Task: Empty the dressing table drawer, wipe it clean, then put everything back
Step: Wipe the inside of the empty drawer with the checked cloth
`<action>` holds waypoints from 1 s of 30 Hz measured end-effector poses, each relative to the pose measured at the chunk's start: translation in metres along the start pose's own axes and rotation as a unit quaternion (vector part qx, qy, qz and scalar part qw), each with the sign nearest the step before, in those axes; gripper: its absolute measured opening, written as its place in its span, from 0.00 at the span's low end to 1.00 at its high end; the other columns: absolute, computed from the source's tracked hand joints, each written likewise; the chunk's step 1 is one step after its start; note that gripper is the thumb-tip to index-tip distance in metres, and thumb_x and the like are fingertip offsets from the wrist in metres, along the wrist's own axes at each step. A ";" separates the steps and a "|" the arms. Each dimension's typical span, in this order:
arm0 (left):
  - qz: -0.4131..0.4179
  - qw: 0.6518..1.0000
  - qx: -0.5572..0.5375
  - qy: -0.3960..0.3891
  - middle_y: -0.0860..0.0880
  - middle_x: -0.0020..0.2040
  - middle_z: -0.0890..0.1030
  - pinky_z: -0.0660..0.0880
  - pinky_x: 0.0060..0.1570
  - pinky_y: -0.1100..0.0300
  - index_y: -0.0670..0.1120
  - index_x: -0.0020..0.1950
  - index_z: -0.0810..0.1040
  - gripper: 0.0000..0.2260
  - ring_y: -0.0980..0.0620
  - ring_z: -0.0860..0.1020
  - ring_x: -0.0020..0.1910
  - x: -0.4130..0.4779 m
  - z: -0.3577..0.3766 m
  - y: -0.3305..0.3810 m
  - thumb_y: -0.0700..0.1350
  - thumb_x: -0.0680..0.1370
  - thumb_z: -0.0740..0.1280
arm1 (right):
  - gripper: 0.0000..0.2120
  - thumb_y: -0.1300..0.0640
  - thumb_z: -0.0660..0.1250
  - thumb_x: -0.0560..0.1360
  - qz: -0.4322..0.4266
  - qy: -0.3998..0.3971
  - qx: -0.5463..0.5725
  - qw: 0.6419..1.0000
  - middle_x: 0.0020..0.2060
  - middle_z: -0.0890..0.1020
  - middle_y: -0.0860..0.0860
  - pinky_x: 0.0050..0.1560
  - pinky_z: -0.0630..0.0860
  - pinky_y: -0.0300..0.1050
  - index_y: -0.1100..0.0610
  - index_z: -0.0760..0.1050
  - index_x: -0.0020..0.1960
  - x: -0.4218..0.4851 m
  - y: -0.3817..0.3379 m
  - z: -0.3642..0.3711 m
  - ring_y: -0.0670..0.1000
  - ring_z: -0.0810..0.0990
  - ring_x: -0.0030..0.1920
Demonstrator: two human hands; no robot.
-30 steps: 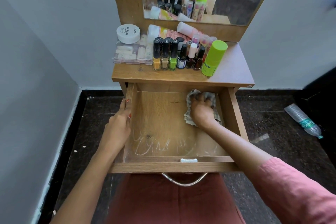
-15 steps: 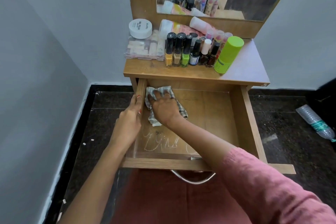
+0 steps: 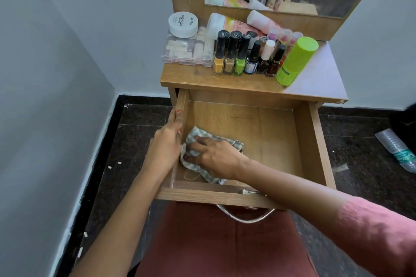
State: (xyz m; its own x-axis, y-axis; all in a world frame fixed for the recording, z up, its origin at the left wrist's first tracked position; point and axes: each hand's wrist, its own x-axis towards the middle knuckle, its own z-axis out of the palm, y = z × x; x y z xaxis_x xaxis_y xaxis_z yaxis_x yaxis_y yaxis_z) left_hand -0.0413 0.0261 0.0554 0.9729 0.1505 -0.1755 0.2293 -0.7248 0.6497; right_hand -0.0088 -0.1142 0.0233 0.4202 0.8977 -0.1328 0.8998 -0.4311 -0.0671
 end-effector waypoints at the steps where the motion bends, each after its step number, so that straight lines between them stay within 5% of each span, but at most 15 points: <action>1: -0.002 1.000 0.000 -0.001 0.51 0.75 0.55 0.67 0.66 0.45 0.46 0.72 0.61 0.21 0.43 0.67 0.69 0.000 0.000 0.000 0.36 0.79 0.54 | 0.22 0.57 0.77 0.60 -0.012 0.017 -0.021 1.000 0.54 0.82 0.48 0.30 0.77 0.37 0.47 0.81 0.53 -0.001 -0.001 0.002 0.53 0.81 0.55; 7: -0.003 1.000 0.014 -0.001 0.51 0.76 0.54 0.69 0.64 0.47 0.46 0.73 0.60 0.21 0.44 0.68 0.69 -0.001 0.000 0.001 0.36 0.80 0.54 | 0.16 0.61 0.70 0.67 -0.094 -0.025 0.003 0.995 0.58 0.79 0.48 0.26 0.72 0.37 0.47 0.81 0.51 -0.003 0.002 0.013 0.54 0.78 0.57; 13: 0.004 1.000 0.020 0.004 0.49 0.76 0.55 0.69 0.64 0.46 0.45 0.73 0.60 0.21 0.45 0.68 0.69 -0.001 0.002 -0.001 0.35 0.80 0.54 | 0.18 0.63 0.58 0.75 -0.096 -0.097 -0.005 0.991 0.70 0.65 0.44 0.38 0.74 0.43 0.50 0.76 0.60 0.000 0.001 0.009 0.51 0.61 0.71; 19: 0.005 1.000 0.023 -0.004 0.50 0.76 0.53 0.70 0.64 0.46 0.46 0.73 0.59 0.23 0.45 0.70 0.67 0.000 0.002 -0.003 0.33 0.79 0.53 | 0.17 0.64 0.65 0.69 -0.106 -0.049 0.081 0.990 0.62 0.77 0.46 0.36 0.70 0.37 0.48 0.81 0.53 -0.041 0.027 0.014 0.53 0.73 0.65; 24: 0.001 1.000 0.011 0.001 0.50 0.76 0.53 0.68 0.65 0.48 0.46 0.73 0.59 0.22 0.47 0.68 0.69 -0.002 0.002 -0.002 0.34 0.80 0.53 | 0.19 0.63 0.60 0.75 -0.040 -0.123 0.113 0.985 0.68 0.69 0.43 0.48 0.79 0.52 0.46 0.77 0.60 -0.080 0.042 0.009 0.49 0.62 0.72; 30: 0.000 1.000 0.021 -0.003 0.50 0.76 0.53 0.68 0.65 0.44 0.46 0.73 0.58 0.22 0.45 0.68 0.69 -0.001 0.002 -0.003 0.34 0.80 0.53 | 0.21 0.67 0.59 0.73 -0.058 -0.109 0.109 0.986 0.67 0.71 0.44 0.40 0.67 0.40 0.48 0.77 0.59 -0.067 0.035 0.006 0.51 0.64 0.71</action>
State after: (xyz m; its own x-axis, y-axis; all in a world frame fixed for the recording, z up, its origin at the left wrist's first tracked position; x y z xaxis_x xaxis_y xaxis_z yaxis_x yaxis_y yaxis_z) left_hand -0.0430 0.0261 0.0521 0.9729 0.1459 -0.1795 0.2269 -0.7528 0.6179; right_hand -0.0060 -0.1900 0.0239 0.2587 0.9115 -0.3199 0.8835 -0.3571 -0.3030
